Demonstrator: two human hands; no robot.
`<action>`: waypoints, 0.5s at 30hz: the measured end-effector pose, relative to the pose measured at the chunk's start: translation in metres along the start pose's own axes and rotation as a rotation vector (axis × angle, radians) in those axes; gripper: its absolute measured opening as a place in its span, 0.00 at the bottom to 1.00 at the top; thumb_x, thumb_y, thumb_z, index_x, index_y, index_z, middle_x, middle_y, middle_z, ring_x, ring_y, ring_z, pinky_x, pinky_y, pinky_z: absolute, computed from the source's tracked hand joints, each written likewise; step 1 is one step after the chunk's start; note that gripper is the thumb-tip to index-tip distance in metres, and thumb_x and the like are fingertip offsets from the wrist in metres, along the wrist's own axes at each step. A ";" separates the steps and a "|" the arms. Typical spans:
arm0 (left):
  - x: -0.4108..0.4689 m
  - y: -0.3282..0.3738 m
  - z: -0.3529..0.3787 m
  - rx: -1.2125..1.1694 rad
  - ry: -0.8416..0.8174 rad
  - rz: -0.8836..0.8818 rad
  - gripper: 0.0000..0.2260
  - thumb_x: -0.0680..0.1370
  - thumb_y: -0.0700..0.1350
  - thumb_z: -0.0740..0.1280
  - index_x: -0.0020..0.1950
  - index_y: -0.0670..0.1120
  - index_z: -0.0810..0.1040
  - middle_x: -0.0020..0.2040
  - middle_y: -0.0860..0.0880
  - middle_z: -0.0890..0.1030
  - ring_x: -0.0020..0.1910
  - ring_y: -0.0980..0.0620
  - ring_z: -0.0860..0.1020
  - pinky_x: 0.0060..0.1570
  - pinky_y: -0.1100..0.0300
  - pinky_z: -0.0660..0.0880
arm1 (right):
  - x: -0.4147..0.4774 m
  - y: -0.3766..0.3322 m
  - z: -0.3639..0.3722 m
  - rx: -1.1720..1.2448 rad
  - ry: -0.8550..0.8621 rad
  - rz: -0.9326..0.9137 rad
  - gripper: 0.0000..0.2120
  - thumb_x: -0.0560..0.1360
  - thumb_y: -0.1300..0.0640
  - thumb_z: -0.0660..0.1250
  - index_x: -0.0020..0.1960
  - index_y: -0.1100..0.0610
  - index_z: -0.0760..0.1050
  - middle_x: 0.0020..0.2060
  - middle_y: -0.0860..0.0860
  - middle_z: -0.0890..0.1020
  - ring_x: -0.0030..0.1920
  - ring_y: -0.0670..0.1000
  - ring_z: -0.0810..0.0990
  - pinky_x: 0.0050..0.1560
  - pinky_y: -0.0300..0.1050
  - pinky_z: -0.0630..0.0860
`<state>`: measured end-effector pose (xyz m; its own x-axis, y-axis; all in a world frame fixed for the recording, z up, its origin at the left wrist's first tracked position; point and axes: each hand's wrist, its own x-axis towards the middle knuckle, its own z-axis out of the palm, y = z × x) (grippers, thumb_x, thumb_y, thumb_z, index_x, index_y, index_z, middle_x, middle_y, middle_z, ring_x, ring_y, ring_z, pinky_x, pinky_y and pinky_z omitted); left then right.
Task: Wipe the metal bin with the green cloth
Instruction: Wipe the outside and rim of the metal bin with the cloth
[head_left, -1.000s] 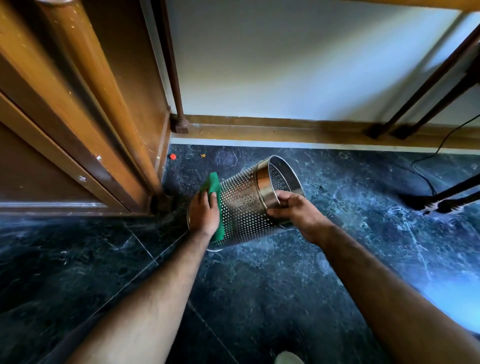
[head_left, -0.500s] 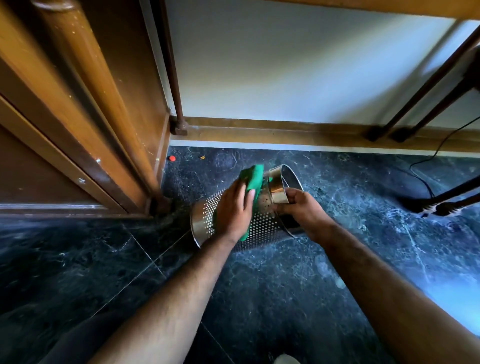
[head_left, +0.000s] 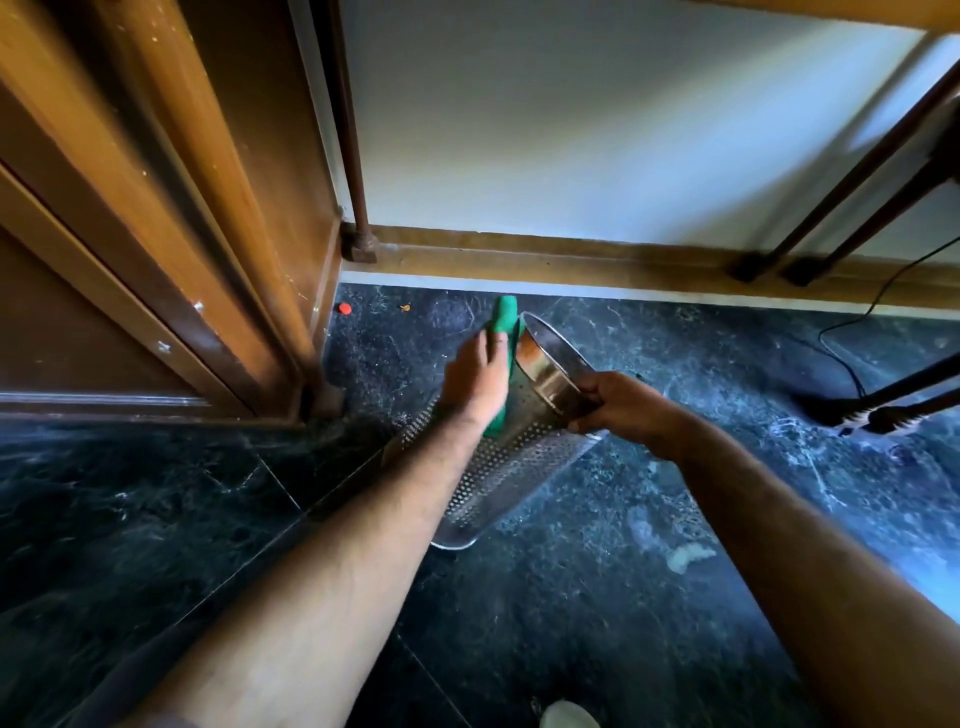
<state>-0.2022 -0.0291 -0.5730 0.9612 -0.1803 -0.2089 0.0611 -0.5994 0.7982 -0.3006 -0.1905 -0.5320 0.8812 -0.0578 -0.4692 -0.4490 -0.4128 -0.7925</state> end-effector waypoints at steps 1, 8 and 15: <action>-0.006 0.003 0.005 0.012 0.023 0.075 0.21 0.83 0.56 0.55 0.69 0.45 0.74 0.65 0.41 0.79 0.60 0.40 0.79 0.52 0.55 0.74 | 0.001 -0.002 -0.002 -0.016 0.038 0.015 0.18 0.66 0.77 0.72 0.51 0.61 0.81 0.45 0.59 0.85 0.45 0.53 0.80 0.51 0.48 0.76; -0.036 -0.064 0.025 0.094 0.040 0.236 0.25 0.81 0.60 0.51 0.70 0.48 0.72 0.66 0.45 0.78 0.62 0.44 0.77 0.59 0.51 0.75 | -0.005 -0.008 0.010 0.240 0.280 0.104 0.05 0.74 0.64 0.72 0.48 0.56 0.81 0.36 0.54 0.83 0.25 0.43 0.80 0.25 0.35 0.74; -0.004 -0.071 0.001 0.081 -0.076 -0.237 0.25 0.81 0.62 0.49 0.57 0.46 0.78 0.51 0.42 0.83 0.46 0.41 0.81 0.50 0.53 0.77 | -0.007 -0.011 0.020 0.292 0.153 0.033 0.07 0.73 0.66 0.73 0.50 0.58 0.82 0.38 0.53 0.86 0.34 0.50 0.85 0.37 0.43 0.82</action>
<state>-0.2109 0.0131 -0.6292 0.8992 -0.0837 -0.4295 0.2579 -0.6915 0.6747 -0.3046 -0.1674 -0.5278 0.8673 -0.2123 -0.4503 -0.4820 -0.1316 -0.8662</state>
